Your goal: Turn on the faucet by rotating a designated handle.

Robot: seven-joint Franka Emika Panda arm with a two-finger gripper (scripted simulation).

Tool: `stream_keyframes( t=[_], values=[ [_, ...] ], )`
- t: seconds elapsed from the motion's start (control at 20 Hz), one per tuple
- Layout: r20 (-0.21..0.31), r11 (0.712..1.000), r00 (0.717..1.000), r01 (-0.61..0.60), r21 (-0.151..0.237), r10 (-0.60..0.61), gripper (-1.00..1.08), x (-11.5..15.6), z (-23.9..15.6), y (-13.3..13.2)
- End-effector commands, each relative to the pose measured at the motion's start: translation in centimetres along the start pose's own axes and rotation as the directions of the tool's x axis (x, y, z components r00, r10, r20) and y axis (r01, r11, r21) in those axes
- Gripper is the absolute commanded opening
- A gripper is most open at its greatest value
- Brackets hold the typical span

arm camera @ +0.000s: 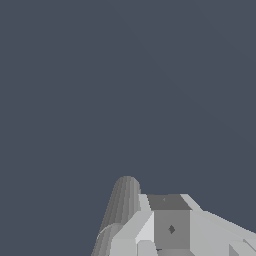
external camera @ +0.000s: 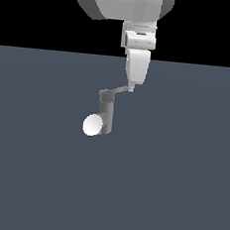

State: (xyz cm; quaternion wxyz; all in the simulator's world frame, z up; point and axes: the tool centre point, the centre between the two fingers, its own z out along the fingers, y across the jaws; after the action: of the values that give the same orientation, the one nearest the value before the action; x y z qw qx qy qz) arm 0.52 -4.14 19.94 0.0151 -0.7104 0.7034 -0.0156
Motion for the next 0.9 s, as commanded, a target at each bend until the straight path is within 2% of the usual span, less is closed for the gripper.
stream_keyframes(
  t=[0.0,0.7,0.75,0.85],
  values=[
    [0.004,1.000,1.000,0.012,-0.023,-0.012,-1.00,-1.2,0.8,1.3],
    [0.001,0.999,1.000,0.006,-0.042,-0.006,-1.00,-3.3,1.4,5.2],
    [0.003,1.000,1.000,-0.008,-0.015,0.008,-1.00,-2.4,0.4,4.1],
    [0.003,1.000,1.000,-0.006,-0.019,0.006,-1.00,-3.6,0.5,4.3]
  ],
)
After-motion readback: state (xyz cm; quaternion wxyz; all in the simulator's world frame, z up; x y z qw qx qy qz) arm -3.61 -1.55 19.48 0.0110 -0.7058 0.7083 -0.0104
